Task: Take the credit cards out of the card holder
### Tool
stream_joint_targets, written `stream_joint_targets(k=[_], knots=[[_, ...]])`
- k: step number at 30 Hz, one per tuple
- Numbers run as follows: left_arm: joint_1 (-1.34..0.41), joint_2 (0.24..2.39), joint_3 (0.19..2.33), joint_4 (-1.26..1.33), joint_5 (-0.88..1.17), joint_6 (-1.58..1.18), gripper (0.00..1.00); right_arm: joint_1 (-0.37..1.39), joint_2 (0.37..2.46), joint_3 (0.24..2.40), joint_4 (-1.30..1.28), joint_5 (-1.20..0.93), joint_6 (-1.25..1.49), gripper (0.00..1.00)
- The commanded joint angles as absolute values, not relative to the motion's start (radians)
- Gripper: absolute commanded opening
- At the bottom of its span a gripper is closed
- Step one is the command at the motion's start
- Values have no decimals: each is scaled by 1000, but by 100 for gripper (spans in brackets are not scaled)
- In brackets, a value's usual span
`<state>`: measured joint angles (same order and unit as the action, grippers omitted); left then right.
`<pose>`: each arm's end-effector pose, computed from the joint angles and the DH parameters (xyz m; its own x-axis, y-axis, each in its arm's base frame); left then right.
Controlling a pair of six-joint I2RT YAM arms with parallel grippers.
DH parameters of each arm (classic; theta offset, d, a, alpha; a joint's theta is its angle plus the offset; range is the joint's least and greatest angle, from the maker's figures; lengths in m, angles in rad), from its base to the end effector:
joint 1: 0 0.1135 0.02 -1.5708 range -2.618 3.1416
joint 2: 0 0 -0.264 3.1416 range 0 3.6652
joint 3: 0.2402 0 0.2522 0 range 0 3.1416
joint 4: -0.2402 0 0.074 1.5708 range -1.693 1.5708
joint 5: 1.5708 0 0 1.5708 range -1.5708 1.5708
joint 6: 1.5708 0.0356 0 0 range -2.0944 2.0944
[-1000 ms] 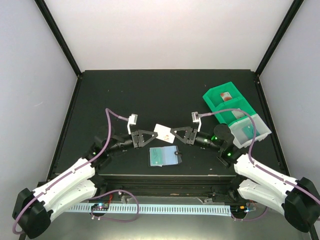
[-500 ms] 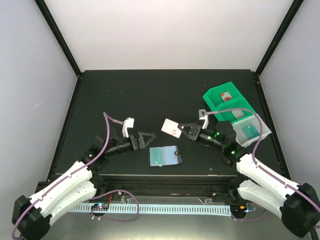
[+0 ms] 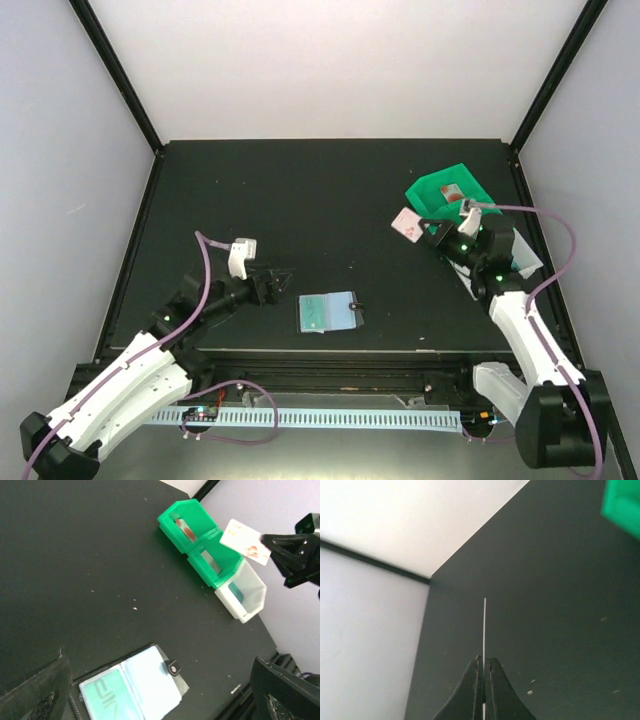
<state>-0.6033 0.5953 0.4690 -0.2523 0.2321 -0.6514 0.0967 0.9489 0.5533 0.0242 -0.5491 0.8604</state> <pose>0.1213 -0.0935 0.2500 -0.6835 -0.2456 -0.6874 0.3945 0.6680 -0.6310 0.2098 0.0390 0.2512 -0.6650 0.5852 -0.4641 -0.0955 0.5496 0.8299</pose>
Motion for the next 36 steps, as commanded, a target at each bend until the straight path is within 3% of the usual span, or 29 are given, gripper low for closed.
stream_joint_targets(k=[1, 5, 12, 36], knots=[[-598, 595, 498, -284, 158, -583, 99, -15, 1023, 659, -119, -522, 719, 1], [-598, 636, 520, -299, 170, -549, 99, -146, 1093, 778, -231, -511, 631, 1], [-598, 707, 545, -314, 218, -511, 99, -280, 1121, 889, -419, -307, 512, 1], [-598, 707, 545, -328, 116, -440, 99, -305, 1625, 1080, -337, -158, 640, 1]])
